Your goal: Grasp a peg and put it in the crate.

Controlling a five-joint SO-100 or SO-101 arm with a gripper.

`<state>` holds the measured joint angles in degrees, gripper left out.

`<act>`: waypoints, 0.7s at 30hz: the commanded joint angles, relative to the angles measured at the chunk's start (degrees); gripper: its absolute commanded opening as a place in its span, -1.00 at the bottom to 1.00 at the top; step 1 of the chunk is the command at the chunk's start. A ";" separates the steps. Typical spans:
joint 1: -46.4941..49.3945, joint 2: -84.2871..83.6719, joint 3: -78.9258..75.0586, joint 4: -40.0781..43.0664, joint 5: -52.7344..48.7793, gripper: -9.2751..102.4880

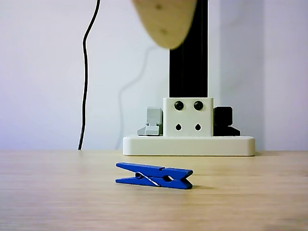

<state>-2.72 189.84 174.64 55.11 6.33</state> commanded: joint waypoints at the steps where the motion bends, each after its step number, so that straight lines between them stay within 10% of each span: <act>1: -0.44 0.97 -0.18 -0.79 -0.26 -0.84; 21: -0.44 0.97 -0.18 -0.79 0.09 -0.84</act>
<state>-2.72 189.84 174.64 55.11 6.33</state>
